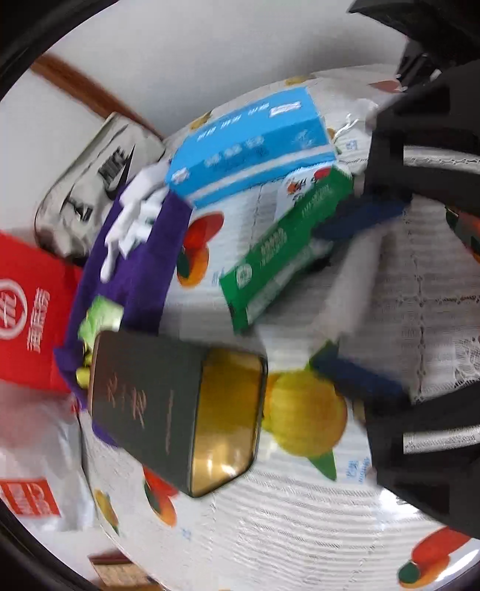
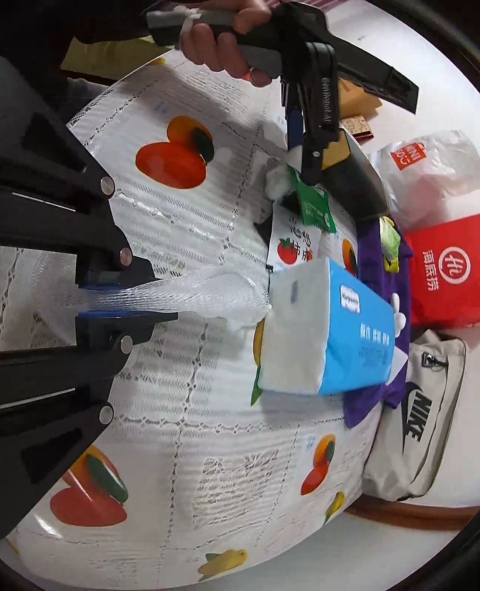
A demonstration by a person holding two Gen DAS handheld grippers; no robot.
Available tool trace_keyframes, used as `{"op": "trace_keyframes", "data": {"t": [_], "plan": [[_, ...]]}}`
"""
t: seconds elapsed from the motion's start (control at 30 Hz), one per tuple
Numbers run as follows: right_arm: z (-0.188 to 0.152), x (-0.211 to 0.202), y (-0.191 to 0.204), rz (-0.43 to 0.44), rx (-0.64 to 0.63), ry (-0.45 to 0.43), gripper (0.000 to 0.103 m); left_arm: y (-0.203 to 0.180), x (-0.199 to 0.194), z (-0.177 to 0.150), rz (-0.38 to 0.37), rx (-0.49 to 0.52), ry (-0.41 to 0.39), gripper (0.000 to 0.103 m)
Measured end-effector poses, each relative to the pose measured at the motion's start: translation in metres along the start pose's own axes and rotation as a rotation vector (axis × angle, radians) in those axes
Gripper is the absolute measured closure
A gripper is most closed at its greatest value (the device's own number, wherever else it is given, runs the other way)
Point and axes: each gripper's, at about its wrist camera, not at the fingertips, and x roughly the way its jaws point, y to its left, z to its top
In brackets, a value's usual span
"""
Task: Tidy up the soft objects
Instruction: 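Grasp the green snack packet with the left gripper while the right gripper holds the mesh bag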
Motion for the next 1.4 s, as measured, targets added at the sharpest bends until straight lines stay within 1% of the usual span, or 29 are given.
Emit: {"op": "trace_keyframes", "data": {"t": [0.03,0.1,0.13,0.23,0.33,0.37,0.43,0.5,0.53,0.57,0.6,0.63,0.7,0.77,0.8,0.83,0.87,0.9,0.93,0.97,1.0,1.03,1.07,1.1,1.17,1.23,1.27,1.4], "plan": [[0.001,0.000,-0.001,0.003,0.006,0.000,0.095,0.000,0.001,0.000,-0.017,-0.006,0.010,0.081],[0.002,0.001,-0.002,-0.001,0.007,0.002,0.095,0.003,-0.002,-0.002,-0.039,-0.006,0.020,0.091],[0.003,0.001,-0.001,-0.004,0.005,0.003,0.095,0.004,-0.005,-0.003,-0.037,0.004,0.017,0.093],[0.004,0.002,0.001,-0.014,-0.004,0.006,0.095,0.016,-0.019,-0.006,-0.027,-0.004,-0.001,0.094],[0.004,0.002,0.004,-0.028,-0.015,0.007,0.095,0.030,-0.027,-0.010,0.031,0.005,0.013,0.094],[0.004,0.002,0.005,-0.030,-0.018,0.007,0.094,0.035,-0.029,-0.012,0.039,0.003,0.017,0.094],[0.004,0.003,0.006,-0.036,-0.023,0.008,0.094,0.043,-0.030,-0.013,0.039,-0.019,0.034,0.094],[0.005,0.004,0.007,-0.039,-0.026,0.009,0.094,0.039,-0.030,-0.010,0.010,-0.005,0.035,0.092],[0.005,0.004,0.007,-0.040,-0.026,0.010,0.094,0.031,-0.030,-0.007,-0.004,0.019,0.030,0.089],[0.006,0.004,0.007,-0.040,-0.025,0.013,0.094,0.026,-0.030,-0.005,-0.007,0.031,0.029,0.067],[0.007,0.004,0.007,-0.040,-0.025,0.015,0.094,0.017,-0.028,-0.002,-0.008,0.048,0.030,0.036],[0.007,0.004,0.007,-0.040,-0.026,0.015,0.094,0.006,-0.026,0.002,-0.010,0.070,0.018,0.026],[0.006,0.004,0.007,-0.041,-0.025,0.016,0.094,-0.008,-0.023,0.006,-0.004,0.091,0.002,0.024],[0.006,0.004,0.007,-0.040,-0.022,0.014,0.094,-0.015,-0.015,0.011,0.022,0.084,0.014,0.024],[0.005,0.003,0.007,-0.041,-0.023,0.013,0.094,-0.017,-0.010,0.013,0.053,0.074,0.016,0.024],[0.005,0.003,0.007,-0.041,-0.024,0.012,0.094,-0.021,-0.002,0.014,0.106,0.071,0.028,0.024],[0.006,0.004,0.007,-0.041,-0.024,0.013,0.094,-0.023,0.005,0.014,0.138,0.075,0.047,0.024],[0.006,0.004,0.006,-0.040,-0.020,0.011,0.094,-0.024,0.010,0.014,0.152,0.075,0.060,0.024],[0.006,0.004,0.006,-0.038,-0.014,0.009,0.094,-0.026,0.017,0.013,0.162,0.069,0.078,0.025],[0.007,0.004,0.005,-0.035,-0.009,0.007,0.094,-0.027,0.021,0.012,0.173,0.068,0.079,0.025],[0.007,0.005,0.005,-0.033,-0.005,0.004,0.094,-0.030,0.022,0.011,0.194,0.082,0.057,0.030],[0.007,0.005,0.005,-0.030,-0.004,-0.001,0.094,-0.034,0.023,0.010,0.217,0.098,0.047,0.037],[0.008,0.006,0.005,-0.030,-0.004,-0.002,0.094,-0.038,0.024,0.009,0.234,0.135,0.033,0.055],[0.008,0.006,0.005,-0.030,-0.005,-0.002,0.094,-0.039,0.022,0.009,0.197,0.145,0.037,0.068],[0.008,0.006,0.005,-0.030,-0.008,-0.003,0.094,-0.038,0.019,0.011,0.164,0.125,0.045,0.074],[0.009,0.007,0.005,-0.029,-0.005,-0.003,0.094,-0.034,0.008,0.012,0.109,0.114,0.021,0.075],[0.008,0.006,0.005,-0.031,-0.005,-0.003,0.094,-0.031,0.001,0.012,0.095,0.109,0.011,0.075],[0.009,0.007,0.007,-0.046,-0.010,0.001,0.094,-0.020,-0.022,0.009,0.100,0.106,-0.009,0.075]]}}
